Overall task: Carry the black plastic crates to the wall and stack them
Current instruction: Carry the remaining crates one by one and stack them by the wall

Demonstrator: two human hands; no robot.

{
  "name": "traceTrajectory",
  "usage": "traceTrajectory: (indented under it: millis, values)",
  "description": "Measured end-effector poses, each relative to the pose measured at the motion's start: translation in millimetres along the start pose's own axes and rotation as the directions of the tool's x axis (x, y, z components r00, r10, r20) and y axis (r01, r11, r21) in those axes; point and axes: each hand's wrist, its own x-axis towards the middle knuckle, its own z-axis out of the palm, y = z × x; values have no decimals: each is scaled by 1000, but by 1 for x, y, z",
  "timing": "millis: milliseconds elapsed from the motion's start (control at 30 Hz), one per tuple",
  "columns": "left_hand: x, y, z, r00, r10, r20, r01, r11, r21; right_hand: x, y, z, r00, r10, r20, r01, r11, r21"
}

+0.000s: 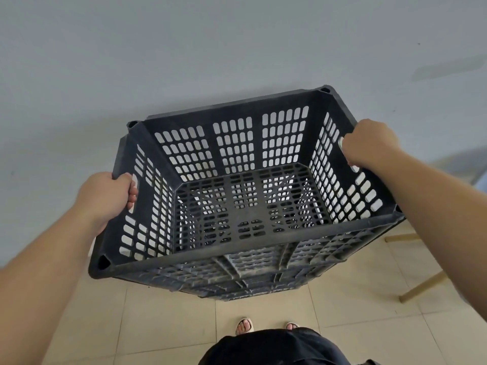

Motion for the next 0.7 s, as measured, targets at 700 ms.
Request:
traceTrajectory:
  millis: [700]
  values:
    - [1,-2,-6,999,32,0,-32,993,116,-6,-2,5,1000,-4,-28,4,1000,-22]
